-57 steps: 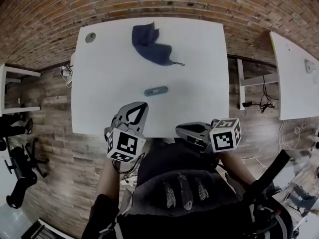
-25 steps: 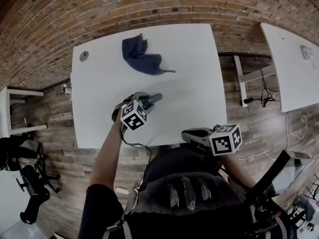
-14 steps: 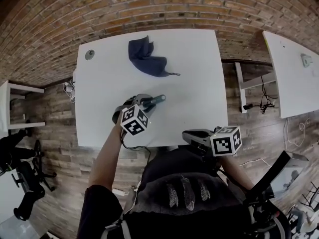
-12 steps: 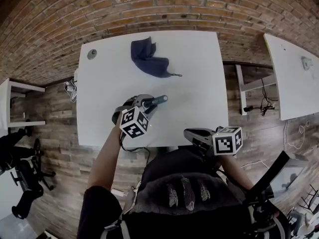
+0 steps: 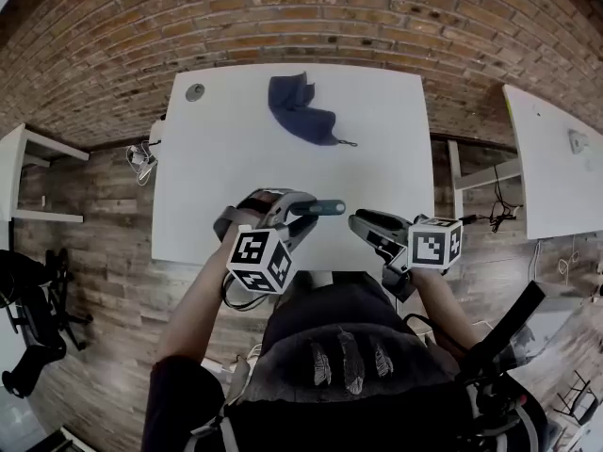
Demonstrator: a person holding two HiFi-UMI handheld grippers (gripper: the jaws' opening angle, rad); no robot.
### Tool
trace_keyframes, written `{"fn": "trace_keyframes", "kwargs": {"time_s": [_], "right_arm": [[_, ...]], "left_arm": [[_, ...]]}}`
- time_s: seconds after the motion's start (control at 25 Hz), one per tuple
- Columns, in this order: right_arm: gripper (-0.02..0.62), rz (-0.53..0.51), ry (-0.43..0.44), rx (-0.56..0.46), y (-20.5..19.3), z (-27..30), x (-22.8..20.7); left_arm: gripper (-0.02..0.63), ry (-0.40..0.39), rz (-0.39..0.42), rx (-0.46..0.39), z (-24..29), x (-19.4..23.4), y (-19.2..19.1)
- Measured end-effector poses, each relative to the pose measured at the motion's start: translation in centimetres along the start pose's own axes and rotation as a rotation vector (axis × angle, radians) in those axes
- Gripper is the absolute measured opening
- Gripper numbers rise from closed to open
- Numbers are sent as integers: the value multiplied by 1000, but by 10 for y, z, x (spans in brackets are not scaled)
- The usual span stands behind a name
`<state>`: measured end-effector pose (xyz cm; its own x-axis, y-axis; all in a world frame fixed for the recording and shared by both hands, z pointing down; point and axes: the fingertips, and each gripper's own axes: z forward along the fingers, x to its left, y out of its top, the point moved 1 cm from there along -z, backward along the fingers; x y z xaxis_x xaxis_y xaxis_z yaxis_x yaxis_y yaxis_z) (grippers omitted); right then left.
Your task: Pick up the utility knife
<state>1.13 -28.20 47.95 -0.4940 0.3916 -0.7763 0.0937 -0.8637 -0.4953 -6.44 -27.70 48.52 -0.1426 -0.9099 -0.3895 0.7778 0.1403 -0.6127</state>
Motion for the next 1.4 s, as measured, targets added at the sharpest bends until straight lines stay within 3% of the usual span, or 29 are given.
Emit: {"fn": "trace_keyframes", "kwargs": {"time_s": [0.24, 0.72, 0.8, 0.88, 0.96, 1.04, 1.16, 1.24, 1.28, 1.4], "right_arm": [[127, -32, 44, 20, -3, 18, 18], [126, 51, 198, 39, -19, 42, 51], [77, 32, 223, 31, -19, 43, 59], [67, -10, 218, 15, -17, 43, 67], [67, -44, 199, -2, -16, 41, 71], [67, -61, 190, -30, -14, 37, 76], [67, -62, 179, -90, -15, 28, 81], [67, -73, 165, -123, -18, 21, 86], [67, -86, 155, -135, -20, 18, 88], [67, -143, 122, -159, -29, 13, 98]], "left_arm": [[126, 25, 19, -17, -18, -9, 5], [126, 60, 44, -43, -44, -25, 8], [127, 71, 46, -51, -47, -26, 8], [131, 85, 29, -71, -49, -25, 7], [139, 104, -31, -105, -52, -21, 5], [185, 123, -143, -150, -60, -17, -1], [269, 134, -438, -330, -84, -9, 0], [270, 148, -645, -485, -98, -4, 3], [270, 150, -706, -527, -99, -6, 3], [270, 145, -739, -530, -88, -22, 6]]}}
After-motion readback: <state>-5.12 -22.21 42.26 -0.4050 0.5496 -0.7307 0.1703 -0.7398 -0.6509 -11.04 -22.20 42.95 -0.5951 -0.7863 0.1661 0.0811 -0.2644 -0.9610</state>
